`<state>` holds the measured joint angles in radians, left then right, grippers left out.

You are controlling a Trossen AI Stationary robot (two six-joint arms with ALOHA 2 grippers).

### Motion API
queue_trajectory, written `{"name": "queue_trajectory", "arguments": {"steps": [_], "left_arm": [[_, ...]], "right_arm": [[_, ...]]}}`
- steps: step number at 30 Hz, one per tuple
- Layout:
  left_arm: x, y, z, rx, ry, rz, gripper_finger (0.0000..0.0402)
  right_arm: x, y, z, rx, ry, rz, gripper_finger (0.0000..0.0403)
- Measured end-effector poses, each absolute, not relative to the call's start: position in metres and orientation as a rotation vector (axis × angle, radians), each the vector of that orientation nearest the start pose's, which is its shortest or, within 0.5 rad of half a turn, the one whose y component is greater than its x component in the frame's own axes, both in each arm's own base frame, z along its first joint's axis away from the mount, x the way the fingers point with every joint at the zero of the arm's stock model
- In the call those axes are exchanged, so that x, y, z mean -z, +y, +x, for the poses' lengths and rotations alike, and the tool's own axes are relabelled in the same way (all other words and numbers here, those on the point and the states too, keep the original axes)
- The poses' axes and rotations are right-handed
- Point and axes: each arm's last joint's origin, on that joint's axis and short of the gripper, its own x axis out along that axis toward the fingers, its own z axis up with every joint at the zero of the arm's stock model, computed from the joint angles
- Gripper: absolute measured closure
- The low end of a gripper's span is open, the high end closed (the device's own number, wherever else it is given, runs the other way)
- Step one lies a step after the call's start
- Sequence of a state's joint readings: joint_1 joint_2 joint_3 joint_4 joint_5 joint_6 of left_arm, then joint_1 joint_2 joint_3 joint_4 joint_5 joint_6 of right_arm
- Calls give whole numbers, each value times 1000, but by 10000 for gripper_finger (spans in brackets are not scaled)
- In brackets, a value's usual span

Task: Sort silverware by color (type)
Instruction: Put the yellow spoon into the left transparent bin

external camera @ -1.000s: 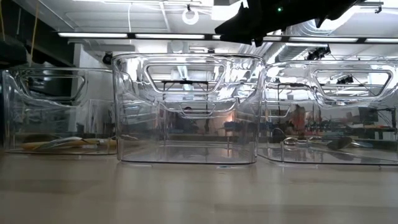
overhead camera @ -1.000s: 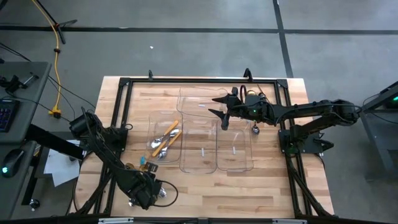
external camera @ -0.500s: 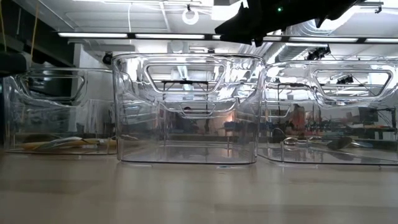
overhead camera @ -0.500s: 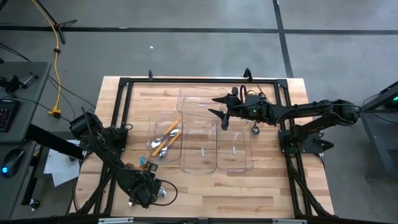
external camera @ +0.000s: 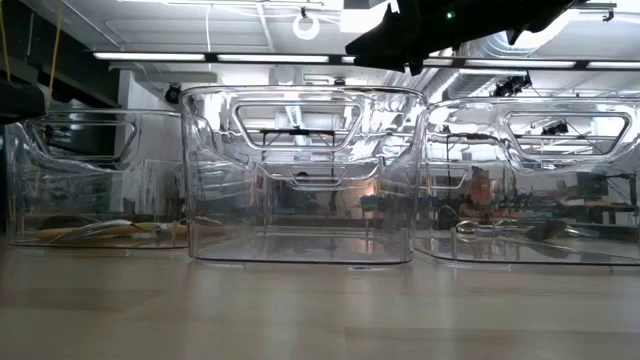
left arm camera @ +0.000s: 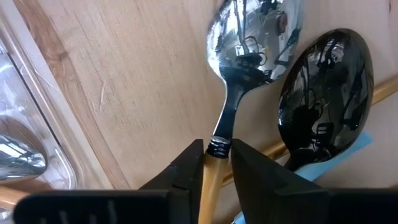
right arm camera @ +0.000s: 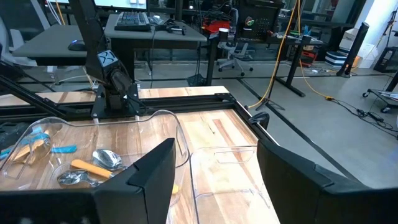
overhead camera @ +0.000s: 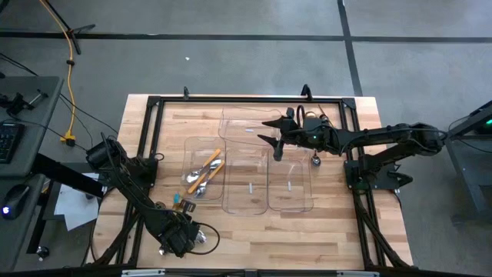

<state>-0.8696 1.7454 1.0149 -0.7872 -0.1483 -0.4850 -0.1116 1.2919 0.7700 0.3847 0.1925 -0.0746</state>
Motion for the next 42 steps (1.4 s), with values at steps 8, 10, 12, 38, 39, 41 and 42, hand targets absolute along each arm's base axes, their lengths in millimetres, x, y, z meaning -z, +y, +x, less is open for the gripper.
{"name": "queue_trajectory", "arguments": {"steps": [8, 10, 12, 38, 39, 41, 42], "left_arm": [[-149, -221, 193, 238, 1401, 383, 360], [-149, -221, 193, 232, 1393, 390, 357], [-149, -221, 194, 222, 1383, 398, 352], [-140, -214, 196, 227, 1400, 344, 307], [-140, -214, 196, 226, 1400, 343, 315], [-140, -214, 196, 226, 1400, 343, 338], [-140, -214, 196, 224, 1400, 343, 351]], "right_arm": [[-274, -37, 282, 298, 149, -79, 192], [-274, -37, 282, 298, 149, -79, 192], [-274, -37, 282, 298, 149, -79, 192], [-274, -37, 282, 298, 152, -80, 192], [-274, -37, 282, 298, 152, -80, 192], [-274, -37, 282, 298, 152, -80, 192], [-274, -37, 282, 298, 152, -80, 192]]}}
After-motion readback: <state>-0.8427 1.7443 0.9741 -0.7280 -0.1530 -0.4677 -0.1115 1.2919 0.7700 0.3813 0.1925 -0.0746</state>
